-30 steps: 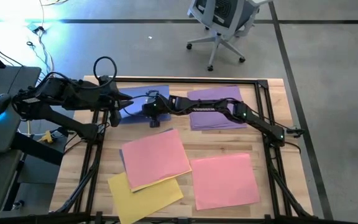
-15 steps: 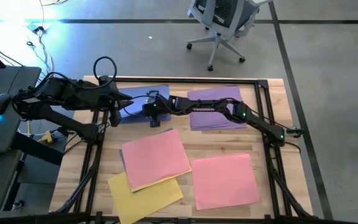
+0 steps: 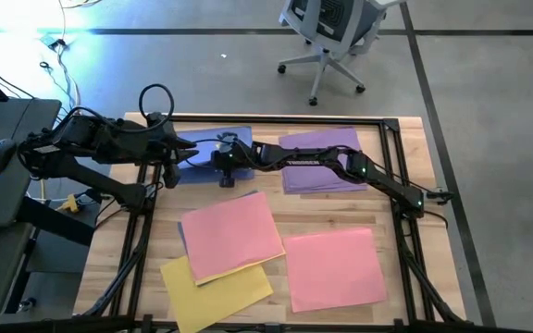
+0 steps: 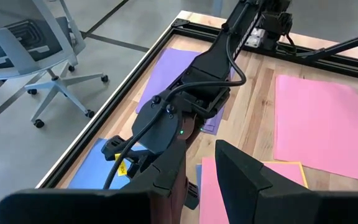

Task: Organize paper
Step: Stack the blue paper on the top left blue paper

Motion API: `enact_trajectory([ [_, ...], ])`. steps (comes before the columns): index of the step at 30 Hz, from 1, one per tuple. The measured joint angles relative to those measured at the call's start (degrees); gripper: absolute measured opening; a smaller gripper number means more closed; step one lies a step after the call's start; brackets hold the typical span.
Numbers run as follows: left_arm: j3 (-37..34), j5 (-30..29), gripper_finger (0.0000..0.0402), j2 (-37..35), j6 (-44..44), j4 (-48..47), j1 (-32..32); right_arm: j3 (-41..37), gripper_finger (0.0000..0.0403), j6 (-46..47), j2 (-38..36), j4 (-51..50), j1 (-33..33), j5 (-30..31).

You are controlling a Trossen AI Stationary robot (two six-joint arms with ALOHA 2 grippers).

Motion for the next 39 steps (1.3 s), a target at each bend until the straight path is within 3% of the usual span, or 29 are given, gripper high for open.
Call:
enact_trajectory([
  [8,0.00,-0.02,0.0065,0.00,-0.02,-0.02,0.00,0.00,0.0000,-0.43,0.00,-1.31,-0.11,2.70],
  [39,-0.02,-0.02,0.0065,0.00,-0.04,-0.07,-0.01,0.00,0.0000,-3.06,0.00,-1.43,-0.40,-0.03],
])
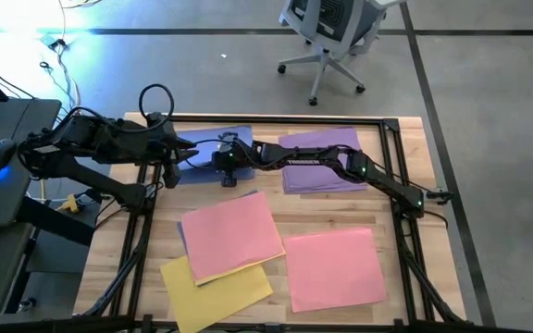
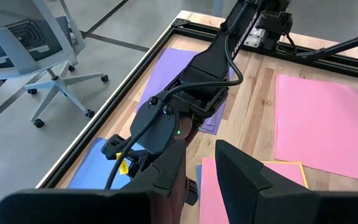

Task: Organize paper
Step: Stack the blue paper on the top left blue paper

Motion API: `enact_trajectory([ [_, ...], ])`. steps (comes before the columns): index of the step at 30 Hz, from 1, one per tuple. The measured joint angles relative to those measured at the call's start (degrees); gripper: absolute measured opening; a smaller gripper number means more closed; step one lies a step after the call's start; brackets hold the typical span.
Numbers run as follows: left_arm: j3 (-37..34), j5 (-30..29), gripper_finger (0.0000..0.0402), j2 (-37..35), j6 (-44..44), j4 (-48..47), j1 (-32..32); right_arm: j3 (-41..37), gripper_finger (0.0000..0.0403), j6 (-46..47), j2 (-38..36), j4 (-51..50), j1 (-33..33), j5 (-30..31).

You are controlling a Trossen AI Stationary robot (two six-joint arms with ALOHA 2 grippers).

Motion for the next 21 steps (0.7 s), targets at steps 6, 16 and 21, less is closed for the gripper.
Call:
enact_trajectory([
  [6,0.00,-0.02,0.0065,0.00,0.00,0.00,0.01,0.00,0.0000,-0.25,0.00,-0.23,-0.02,-0.06],
  [16,0.00,0.01,0.0065,0.00,0.00,0.00,0.00,0.00,0.0001,0.11,-0.02,-2.43,-0.02,-3.73],
  [21,0.01,0.01,0.0065,0.01,0.00,0.01,0.01,0.02,0.0000,4.34,0.43,-5.64,-0.01,-7.12],
])
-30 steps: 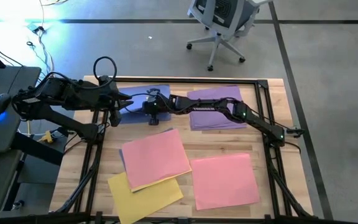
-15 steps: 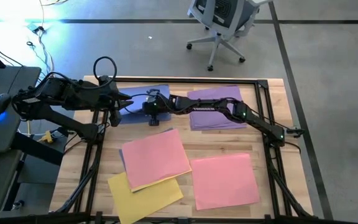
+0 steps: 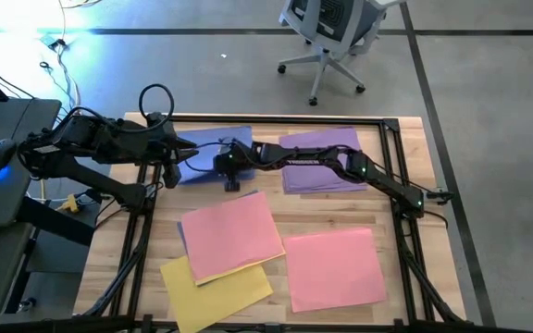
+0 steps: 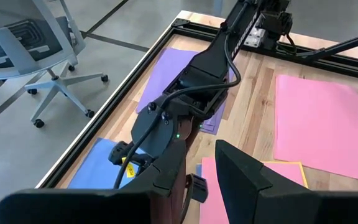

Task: Organize paper
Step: Stack the blue paper on the top left blue paper

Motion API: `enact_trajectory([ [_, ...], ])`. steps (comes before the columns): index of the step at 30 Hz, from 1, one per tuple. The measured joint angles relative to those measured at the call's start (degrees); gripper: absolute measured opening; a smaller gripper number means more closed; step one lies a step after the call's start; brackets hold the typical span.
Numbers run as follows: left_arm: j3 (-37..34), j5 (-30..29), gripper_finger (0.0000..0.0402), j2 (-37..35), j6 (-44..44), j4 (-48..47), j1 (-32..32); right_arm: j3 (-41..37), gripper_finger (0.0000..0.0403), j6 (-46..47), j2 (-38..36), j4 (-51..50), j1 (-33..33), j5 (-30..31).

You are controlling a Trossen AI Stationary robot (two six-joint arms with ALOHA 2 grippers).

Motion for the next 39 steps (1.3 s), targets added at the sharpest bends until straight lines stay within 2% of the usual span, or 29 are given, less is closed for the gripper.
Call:
enact_trajectory([
  [5,0.01,0.00,0.0065,0.01,-0.01,-0.03,0.00,-0.02,0.0000,2.94,1.90,-1.73,0.01,-0.34],
  [25,-0.01,0.31,0.0065,0.01,-0.02,-0.03,-0.02,0.96,0.0002,6.30,1.84,1.26,0.04,0.13],
  [31,-0.01,0.33,0.0065,0.06,-0.02,-0.01,-0.01,0.94,0.0041,7.43,1.84,1.34,0.04,-0.44],
  [39,-0.01,0.44,0.0065,0.24,-0.03,-0.01,-0.01,0.94,0.0097,7.48,1.84,1.84,0.06,-4.46],
])
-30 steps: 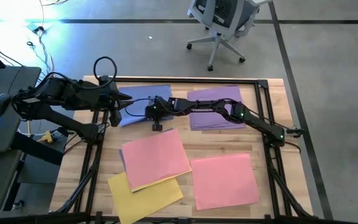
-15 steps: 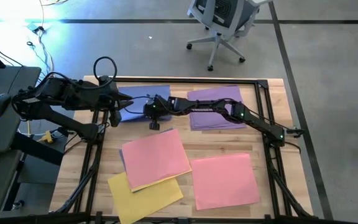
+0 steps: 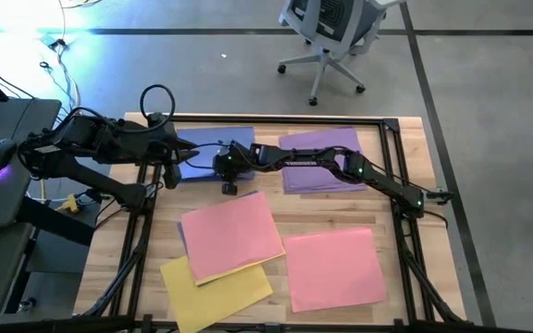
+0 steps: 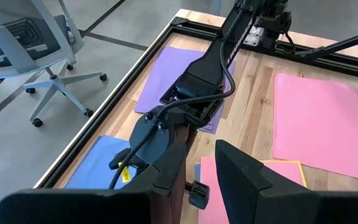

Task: Organize paper
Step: Stack the blue paper on the top left blue paper

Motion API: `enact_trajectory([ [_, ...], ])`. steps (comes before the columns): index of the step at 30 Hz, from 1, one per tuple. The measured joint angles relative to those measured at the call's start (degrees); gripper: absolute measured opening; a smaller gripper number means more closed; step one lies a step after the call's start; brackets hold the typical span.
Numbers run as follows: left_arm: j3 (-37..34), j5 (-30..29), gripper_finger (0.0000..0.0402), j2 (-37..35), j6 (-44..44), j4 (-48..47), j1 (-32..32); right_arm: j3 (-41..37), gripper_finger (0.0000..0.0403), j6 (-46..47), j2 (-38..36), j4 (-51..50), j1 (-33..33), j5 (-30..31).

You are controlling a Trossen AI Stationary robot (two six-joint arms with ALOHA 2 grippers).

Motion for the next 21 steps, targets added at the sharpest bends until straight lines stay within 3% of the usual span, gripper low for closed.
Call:
enact_trajectory([
  [12,0.01,0.00,0.0065,0.01,-0.18,-0.06,0.00,0.22,0.0128,2.67,-0.25,-0.59,-0.04,-0.09],
  [21,0.00,-6.10,0.0065,0.03,-12.71,-12.55,1.16,11.62,0.0128,13.74,-5.08,-22.13,-1.70,-0.51],
])
